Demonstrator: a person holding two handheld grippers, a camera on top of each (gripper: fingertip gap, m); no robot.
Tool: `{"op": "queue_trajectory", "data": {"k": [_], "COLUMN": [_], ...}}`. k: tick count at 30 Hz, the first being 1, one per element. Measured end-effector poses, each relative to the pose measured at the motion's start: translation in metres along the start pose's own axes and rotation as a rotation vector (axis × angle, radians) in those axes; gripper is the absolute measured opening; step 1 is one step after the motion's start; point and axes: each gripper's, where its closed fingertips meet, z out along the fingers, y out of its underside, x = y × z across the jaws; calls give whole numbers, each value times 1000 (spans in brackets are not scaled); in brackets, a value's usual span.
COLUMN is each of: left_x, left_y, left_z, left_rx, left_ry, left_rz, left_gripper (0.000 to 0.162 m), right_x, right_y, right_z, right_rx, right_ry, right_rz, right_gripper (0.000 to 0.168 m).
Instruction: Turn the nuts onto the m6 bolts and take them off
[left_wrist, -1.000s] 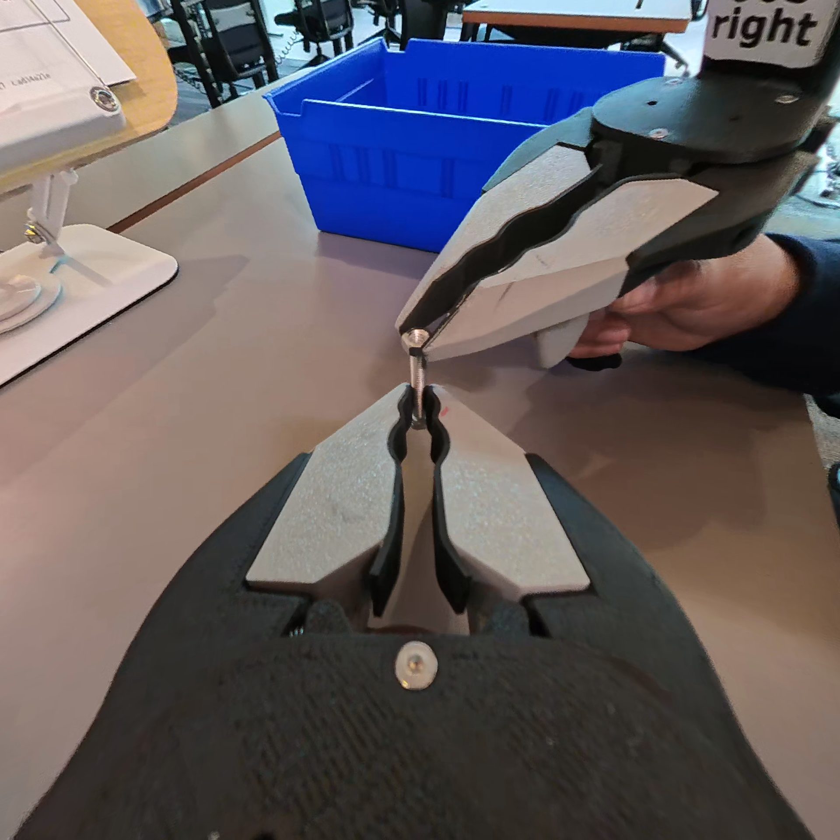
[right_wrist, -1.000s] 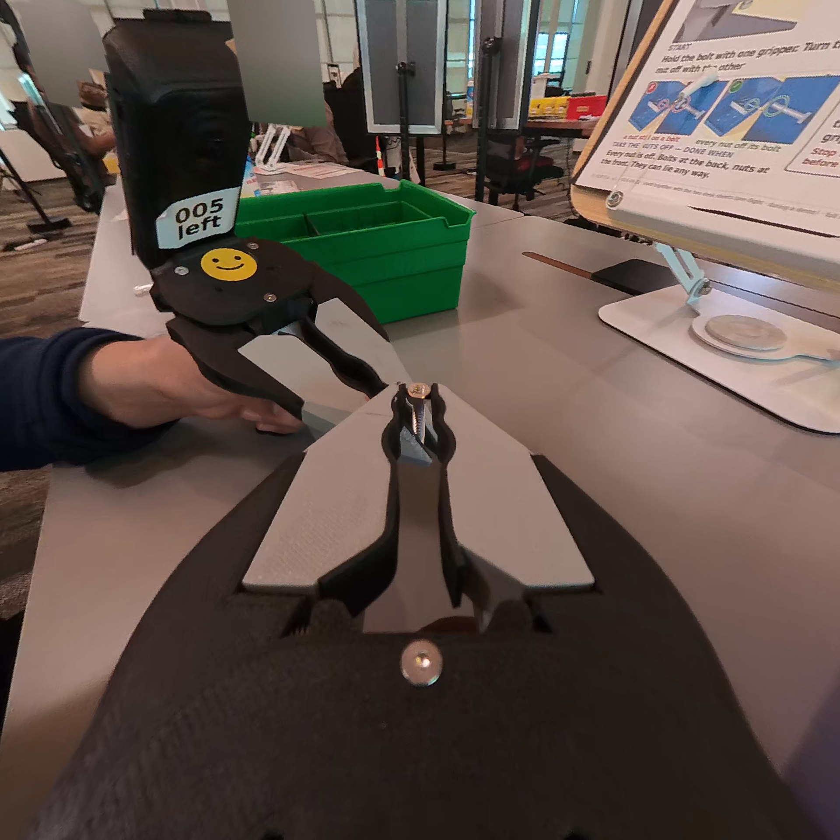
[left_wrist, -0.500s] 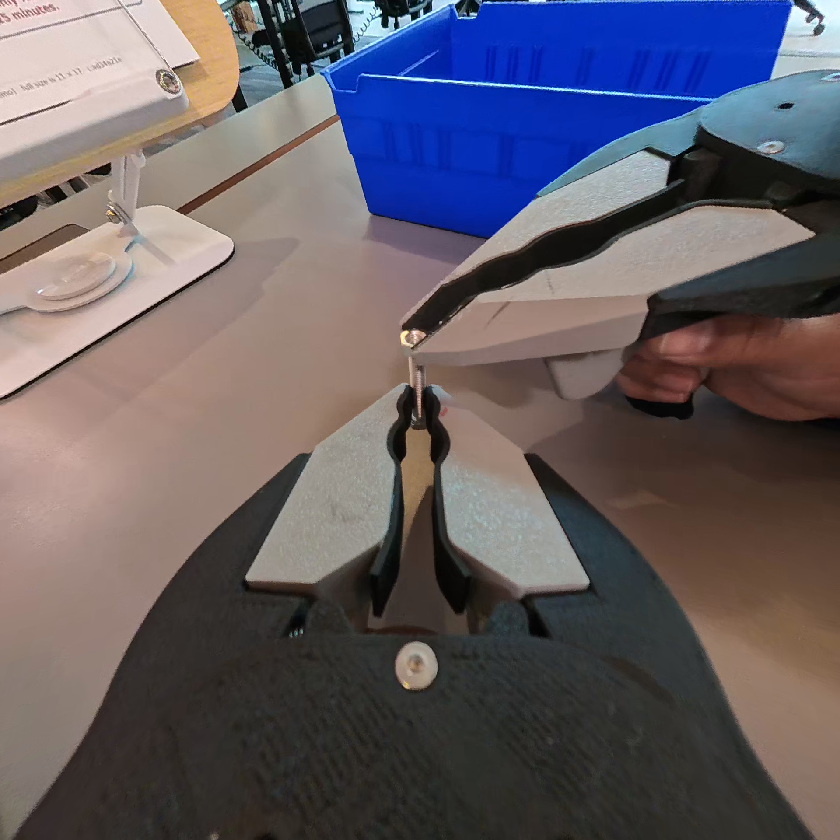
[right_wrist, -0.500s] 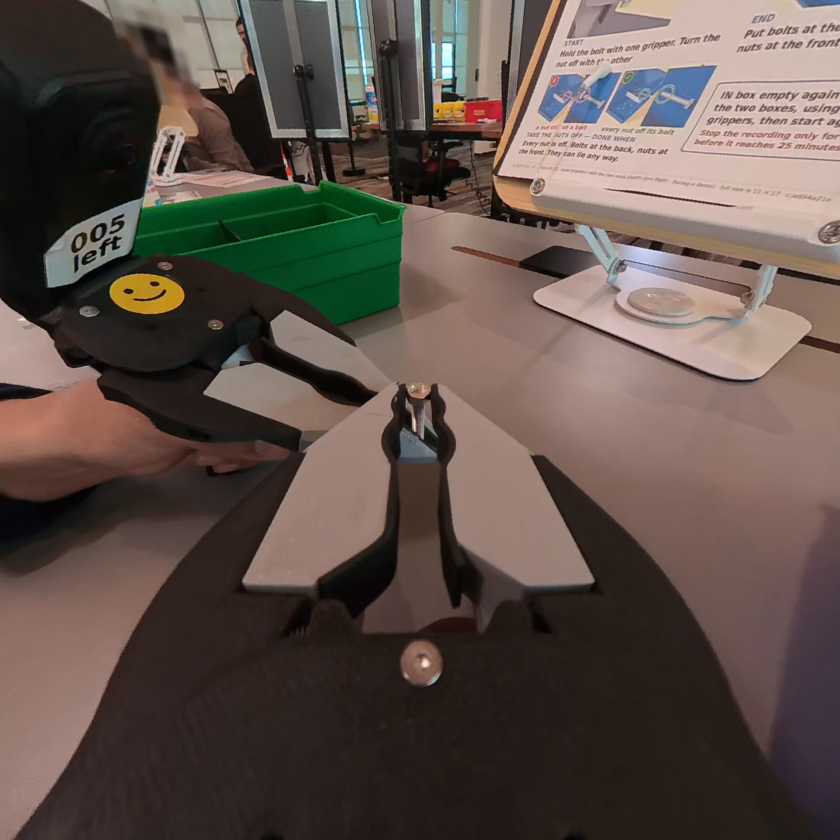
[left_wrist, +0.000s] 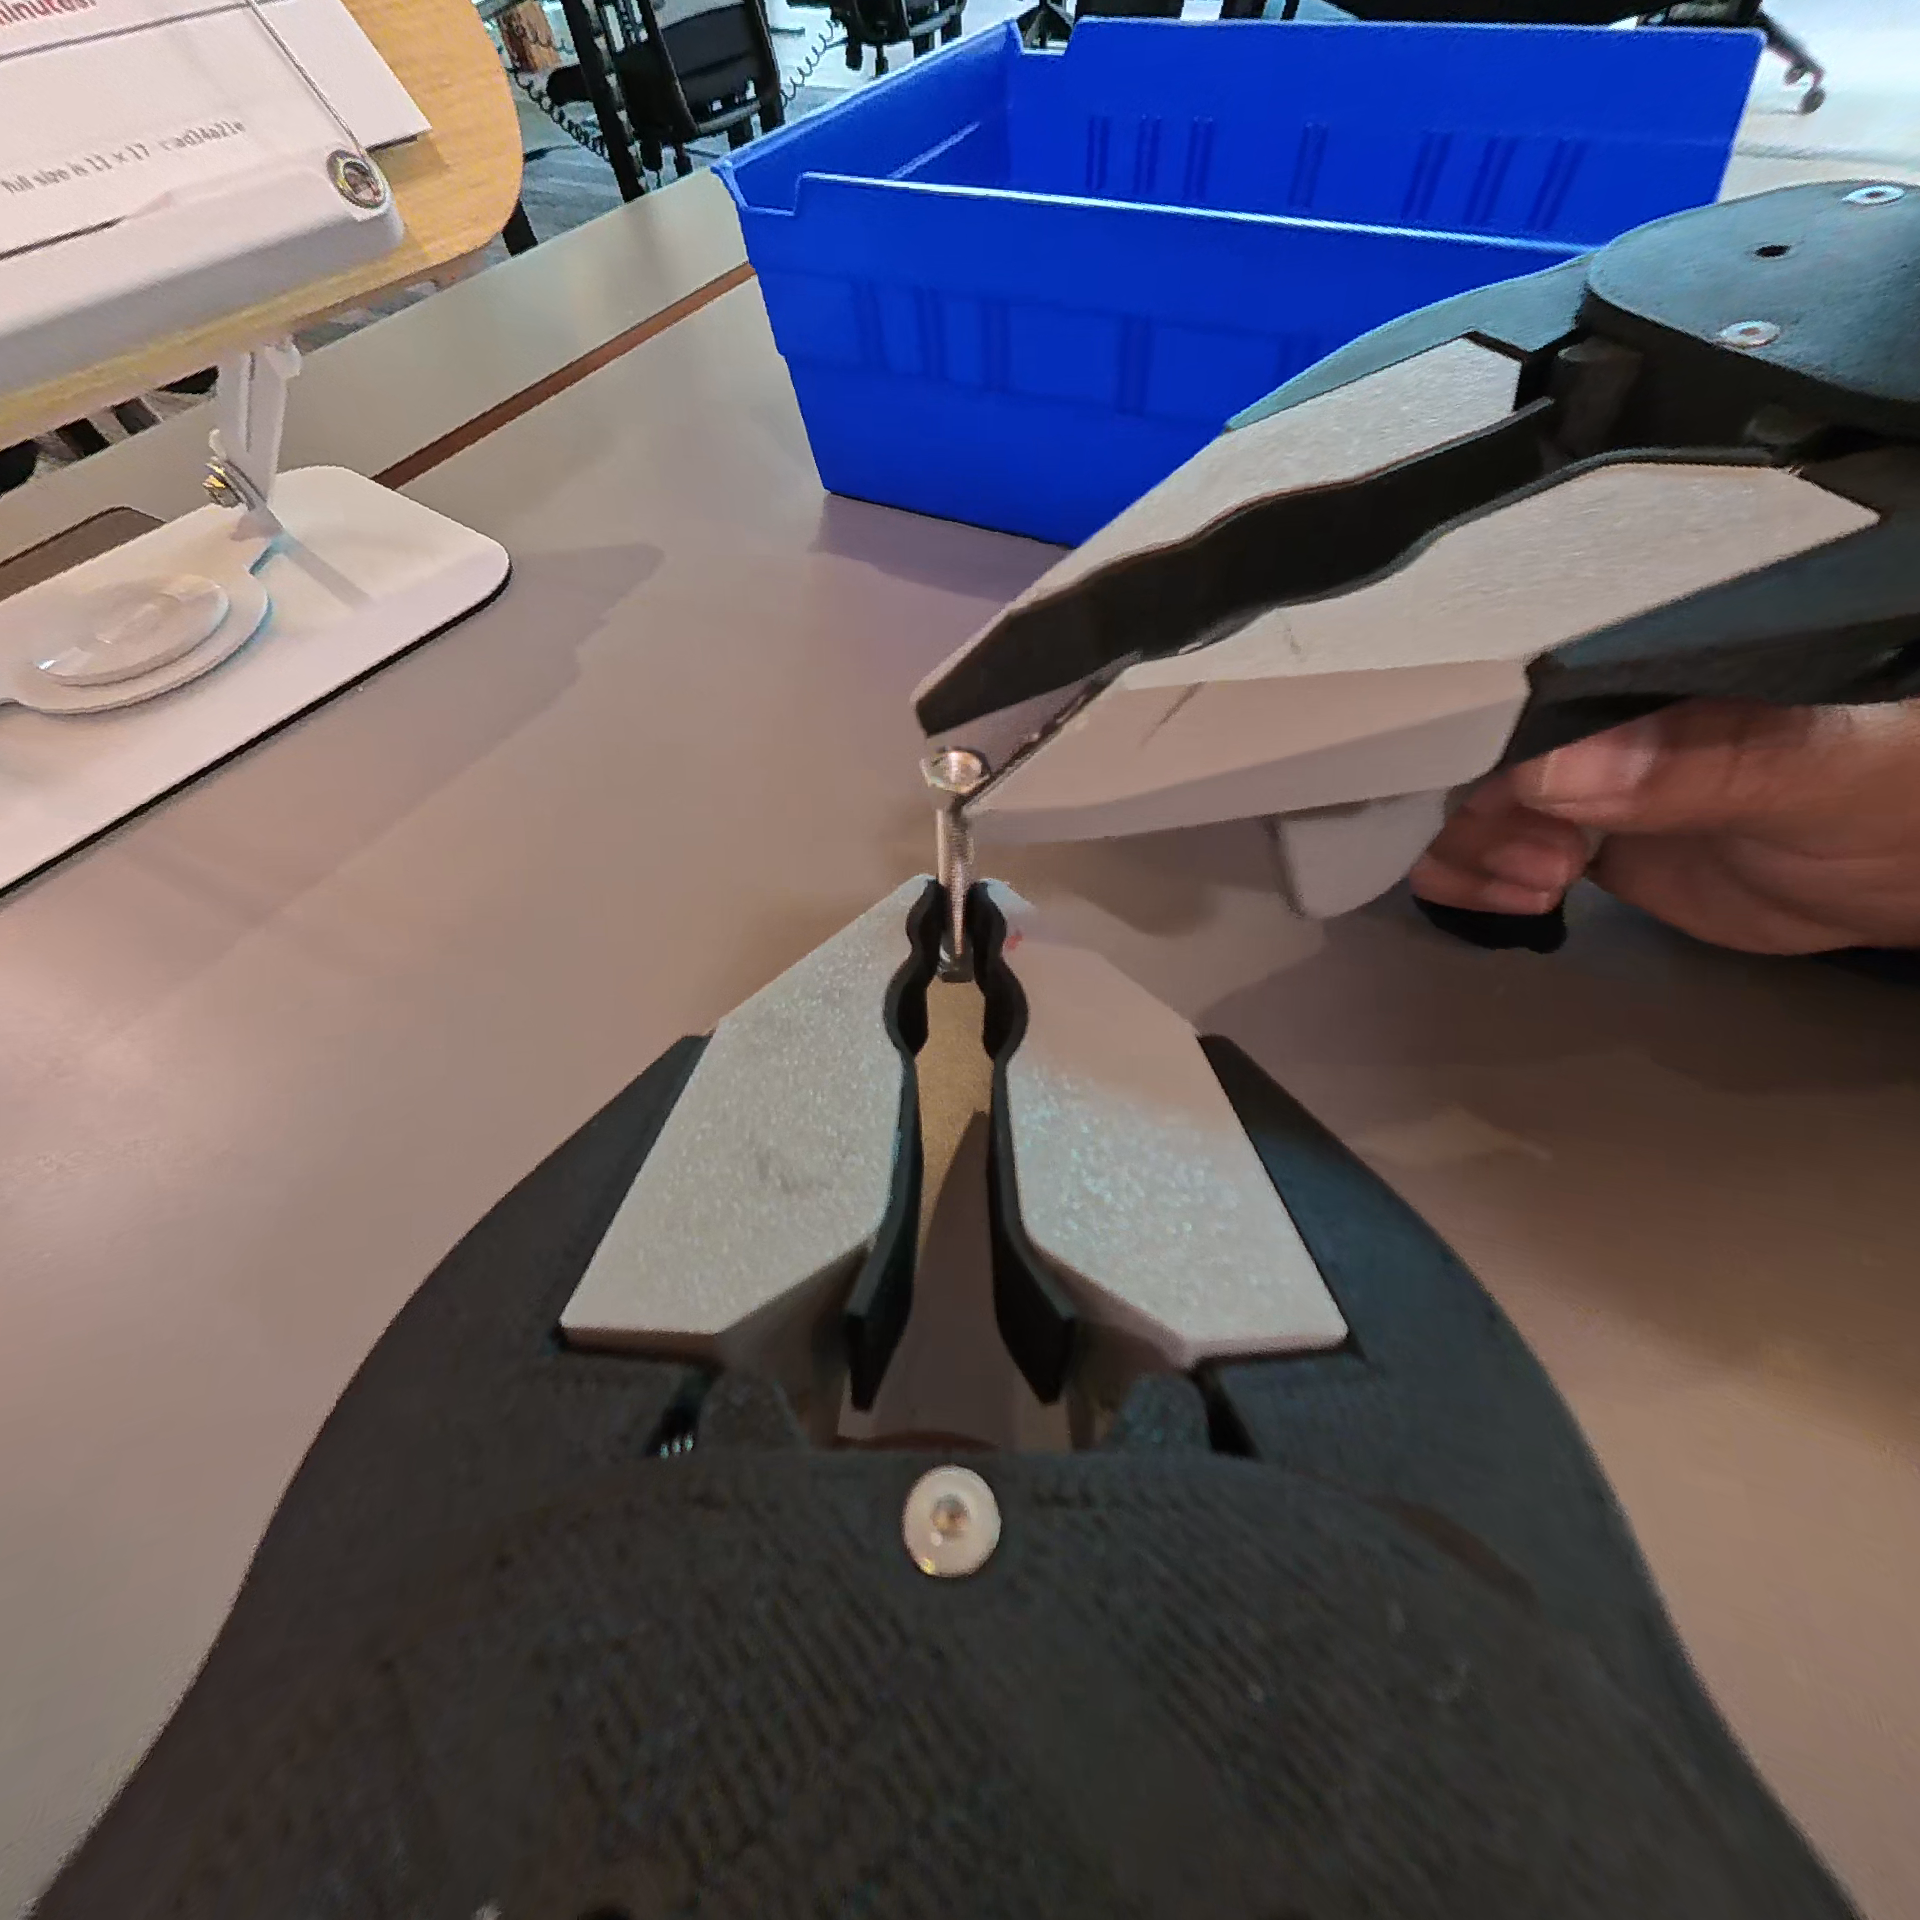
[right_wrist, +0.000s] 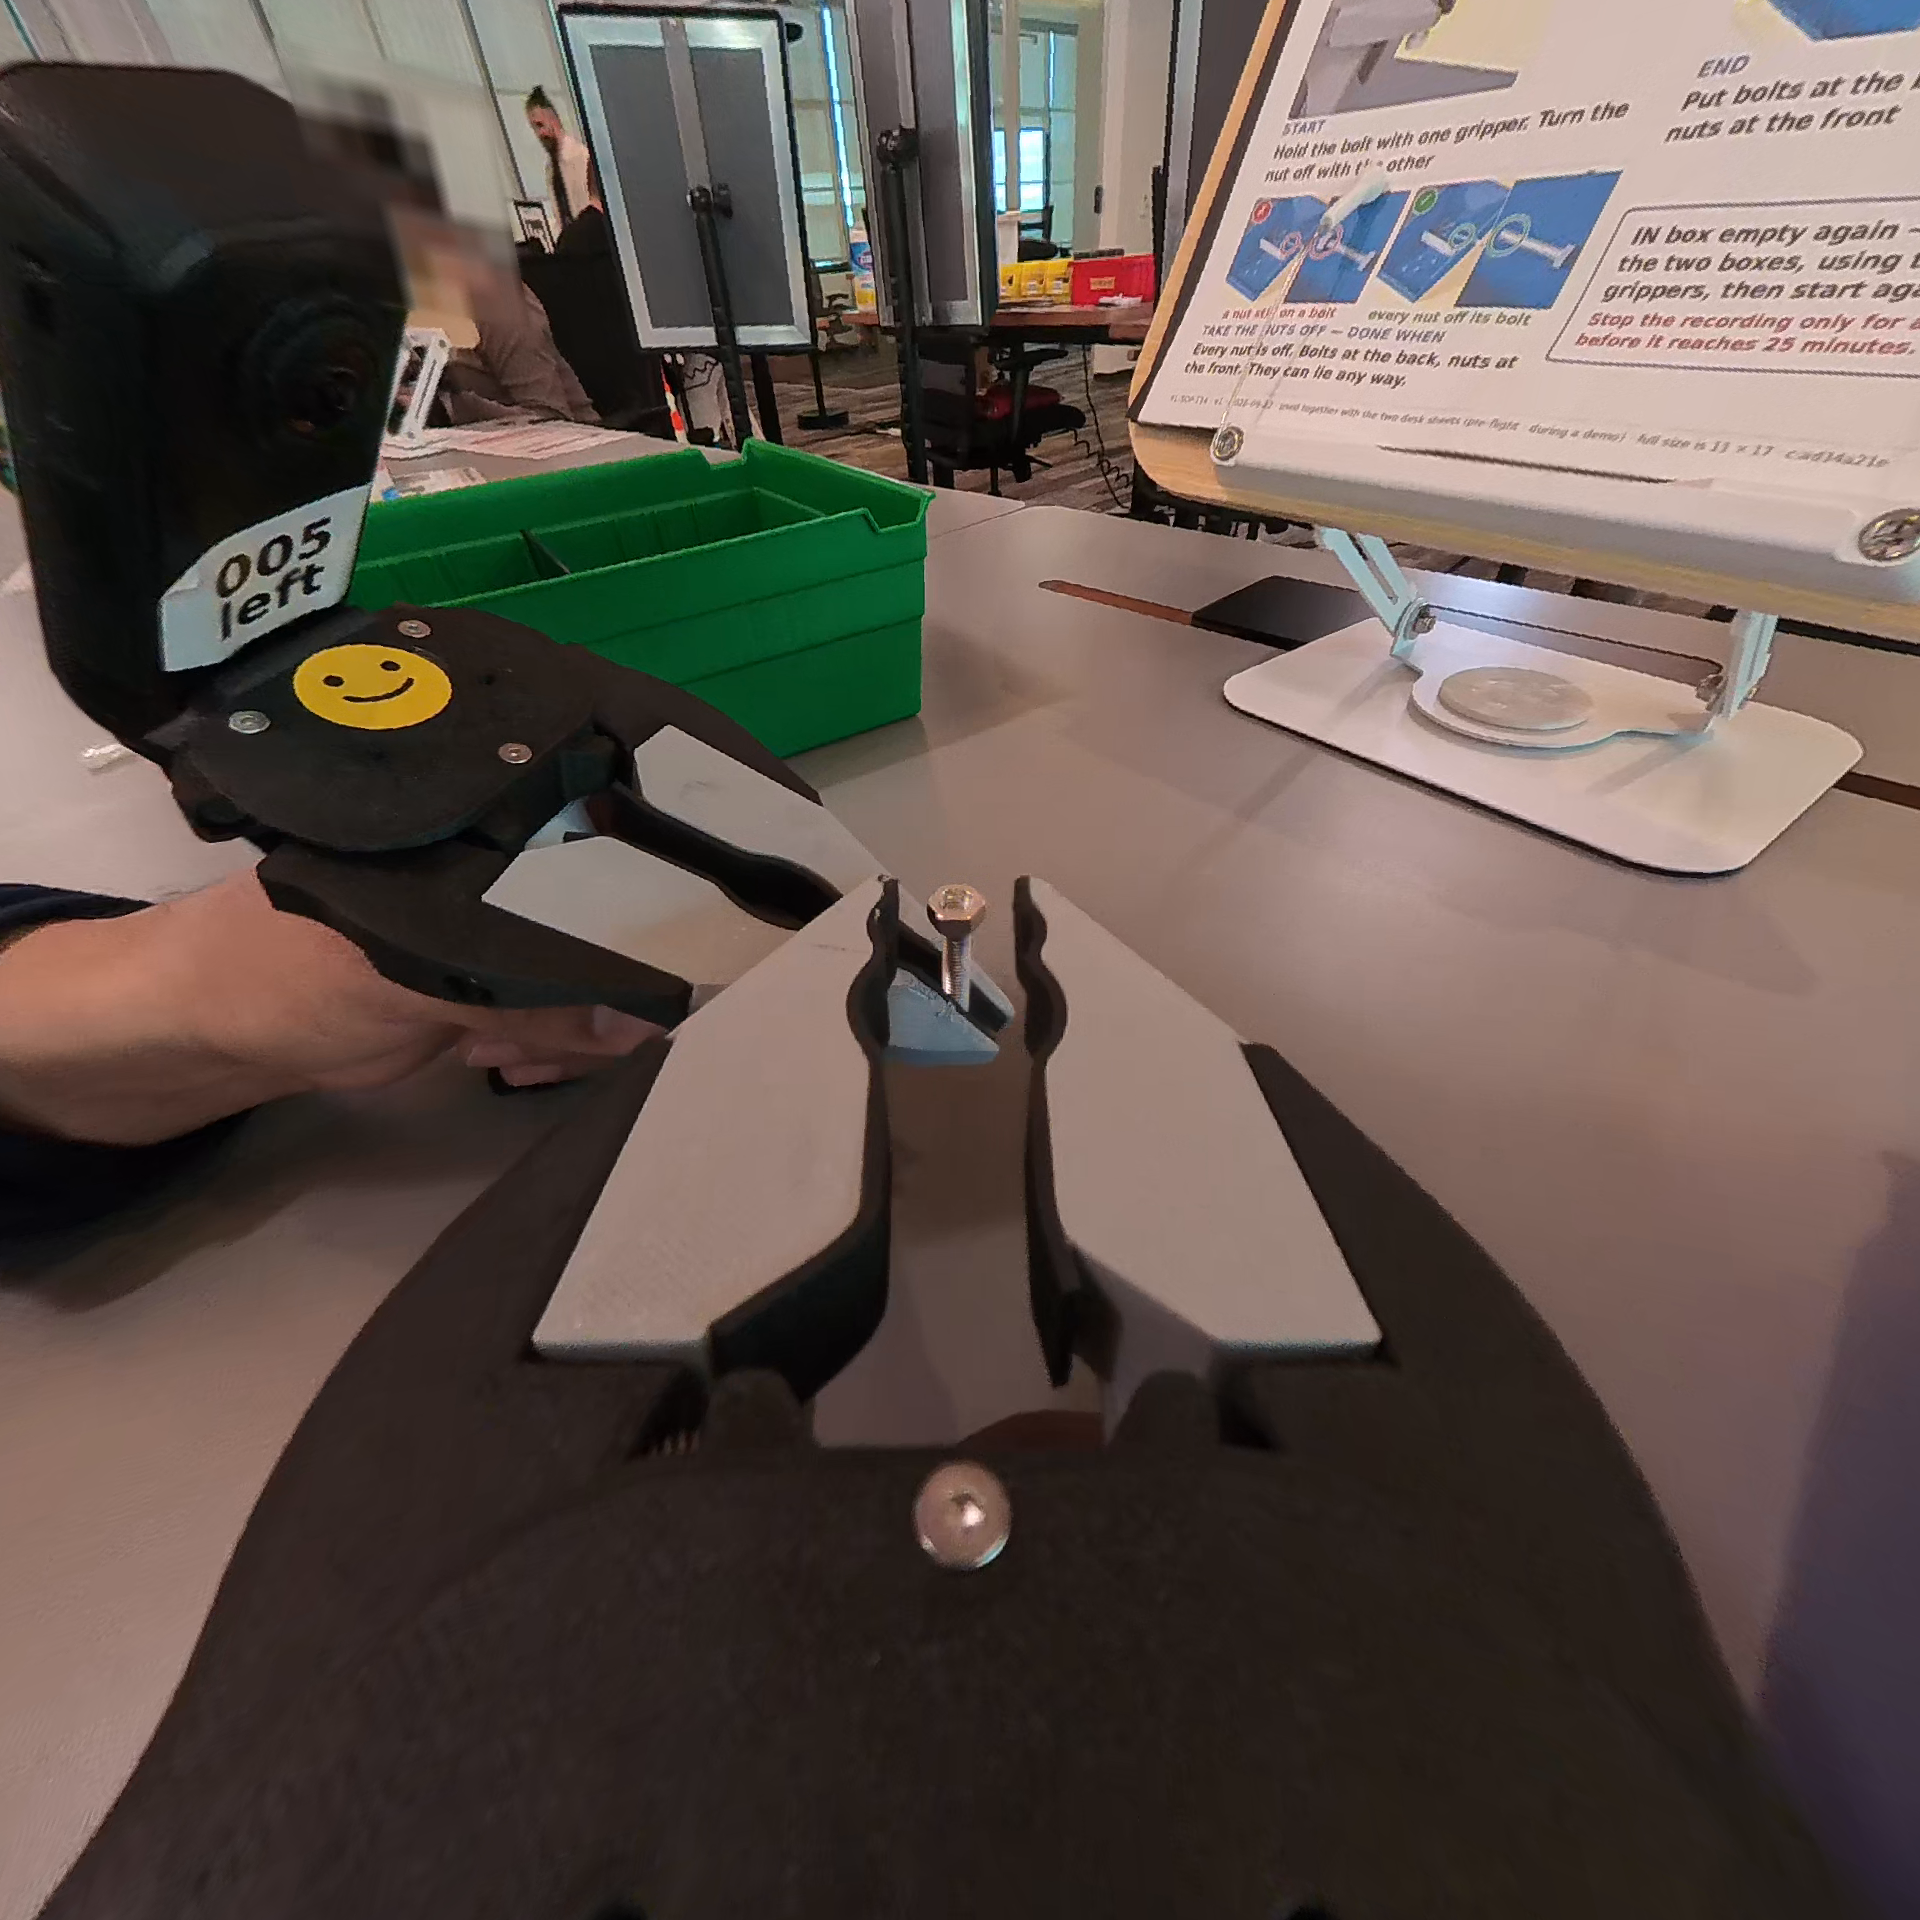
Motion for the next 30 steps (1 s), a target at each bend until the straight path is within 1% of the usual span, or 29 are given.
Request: {"op": "queue_trajectory", "data": {"k": [2,6,12,19,30], "left_x": [0,0,3,19,12], "left_y": [-1,-2,-6,-6,-6], "left_z": [-1,-3,-6,-5,-5], "left_rx": [9,25,52,50,50], "left_ry": [11,36,89,147,134], "left_rz": [-2,-27,-54,5,-36], "left_gripper": [3,3,3,3,3], "right_x": [2,6,-5,-14,-18], "right_y": [-4,-14,-13,-5,-5], "right_z": [-4,-16,-21,-14,-16], "right_rx": [18,61,62,14,13], "right_ry": [-3,-41,-177,-208,-225], "right_rz": [-14,-22,10,6,11], "right_gripper": [22,23,26,29,25]}}
